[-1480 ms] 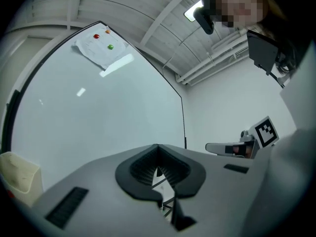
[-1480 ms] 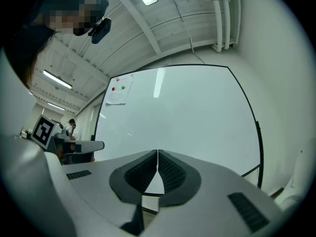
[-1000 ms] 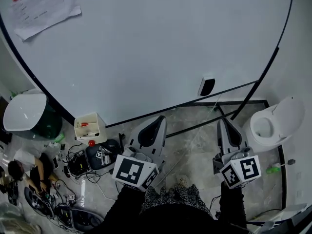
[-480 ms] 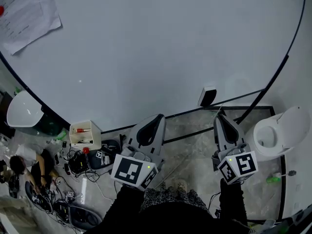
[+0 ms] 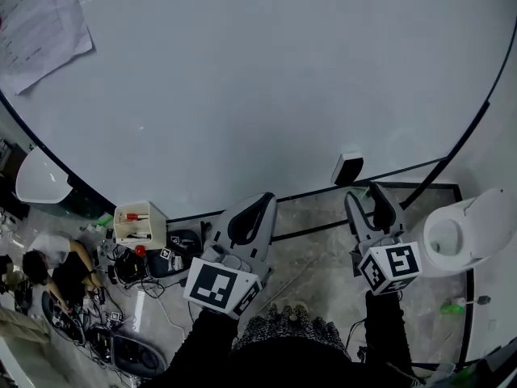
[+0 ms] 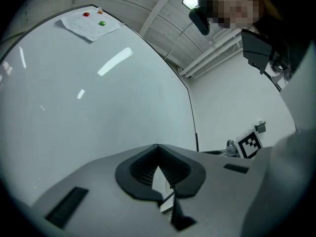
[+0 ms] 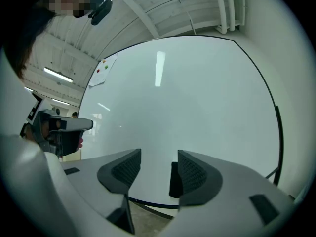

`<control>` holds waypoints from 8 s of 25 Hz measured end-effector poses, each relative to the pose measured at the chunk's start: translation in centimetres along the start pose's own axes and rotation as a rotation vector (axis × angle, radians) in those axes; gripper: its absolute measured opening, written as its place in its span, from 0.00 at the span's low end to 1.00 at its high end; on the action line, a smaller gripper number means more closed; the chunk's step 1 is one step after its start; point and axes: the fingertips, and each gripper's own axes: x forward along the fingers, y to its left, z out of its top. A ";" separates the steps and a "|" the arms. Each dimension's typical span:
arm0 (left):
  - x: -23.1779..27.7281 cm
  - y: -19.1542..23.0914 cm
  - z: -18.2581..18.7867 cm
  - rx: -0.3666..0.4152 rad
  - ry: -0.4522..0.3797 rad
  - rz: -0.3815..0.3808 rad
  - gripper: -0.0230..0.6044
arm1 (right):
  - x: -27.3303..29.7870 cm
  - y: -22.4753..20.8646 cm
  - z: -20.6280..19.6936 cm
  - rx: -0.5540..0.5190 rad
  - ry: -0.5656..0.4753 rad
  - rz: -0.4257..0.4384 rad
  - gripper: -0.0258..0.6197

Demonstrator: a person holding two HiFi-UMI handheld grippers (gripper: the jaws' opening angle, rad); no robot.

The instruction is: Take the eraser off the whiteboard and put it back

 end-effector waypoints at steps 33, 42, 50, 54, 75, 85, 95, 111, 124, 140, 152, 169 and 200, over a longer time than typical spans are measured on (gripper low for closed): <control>0.5 2.3 -1.5 0.017 0.045 0.081 0.05 | 10.7 -5.6 -10.2 -0.033 0.264 -0.120 0.56; 0.0 2.2 -1.1 0.014 0.039 0.074 0.05 | 10.6 -6.0 -10.3 -0.034 0.274 -0.125 0.47; -0.6 1.8 -0.4 0.022 0.033 0.066 0.05 | 9.8 -5.9 -10.0 -0.008 0.277 -0.102 0.46; -1.1 1.6 -0.3 0.023 0.030 0.062 0.05 | 8.9 -6.0 -10.1 0.046 0.277 -0.111 0.46; -7.3 0.7 1.5 0.026 -0.015 -0.014 0.05 | -0.1 -1.0 -1.9 0.022 0.179 -0.180 0.46; -10.1 0.2 2.3 0.033 -0.024 -0.057 0.05 | -3.2 1.3 -0.4 0.001 0.169 -0.228 0.46; -10.1 0.0 2.9 0.031 -0.035 -0.034 0.05 | -3.6 1.6 0.7 -0.016 0.162 -0.211 0.46; -10.5 -2.0 4.4 0.027 -0.079 0.007 0.05 | -4.6 0.7 1.5 -0.021 0.149 -0.173 0.46; -11.3 -3.0 4.4 0.042 -0.077 0.057 0.05 | -5.1 0.3 1.4 -0.001 0.146 -0.142 0.46; -15.2 -3.7 4.4 0.067 -0.044 0.246 0.05 | -3.4 2.8 0.6 0.031 0.159 0.013 0.46; -21.4 -3.2 4.5 0.109 -0.006 0.420 0.05 | -1.0 9.4 0.4 0.050 0.151 0.183 0.46; -29.3 5.2 3.4 0.064 -0.030 0.471 0.05 | 3.1 23.6 -0.6 0.025 0.165 0.280 0.46; -40.3 21.4 5.9 0.050 -0.050 0.335 0.05 | 10.0 44.2 -0.6 0.071 0.146 0.210 0.46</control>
